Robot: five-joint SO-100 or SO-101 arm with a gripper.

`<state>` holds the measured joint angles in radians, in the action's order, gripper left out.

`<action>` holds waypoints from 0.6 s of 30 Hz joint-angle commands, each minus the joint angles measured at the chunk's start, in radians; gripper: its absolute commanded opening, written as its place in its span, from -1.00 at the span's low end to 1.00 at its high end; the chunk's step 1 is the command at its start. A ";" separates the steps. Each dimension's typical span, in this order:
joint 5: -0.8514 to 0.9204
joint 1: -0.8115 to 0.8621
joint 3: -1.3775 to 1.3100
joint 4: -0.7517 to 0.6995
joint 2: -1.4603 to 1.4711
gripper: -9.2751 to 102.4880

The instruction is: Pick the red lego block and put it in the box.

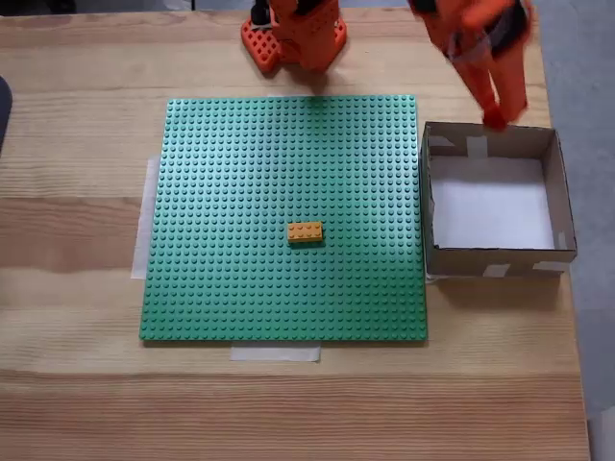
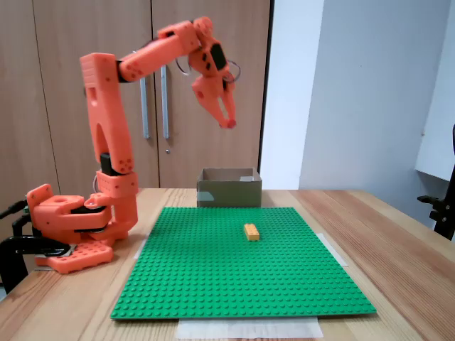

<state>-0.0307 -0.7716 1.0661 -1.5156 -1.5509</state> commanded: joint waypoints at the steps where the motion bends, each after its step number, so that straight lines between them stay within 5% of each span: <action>1: -0.012 -0.005 -0.087 -0.023 0.058 -0.82; 18: 0.017 -0.023 -0.253 -0.061 0.342 -0.80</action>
<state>-0.0215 -0.7931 0.8544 -1.5861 -1.2103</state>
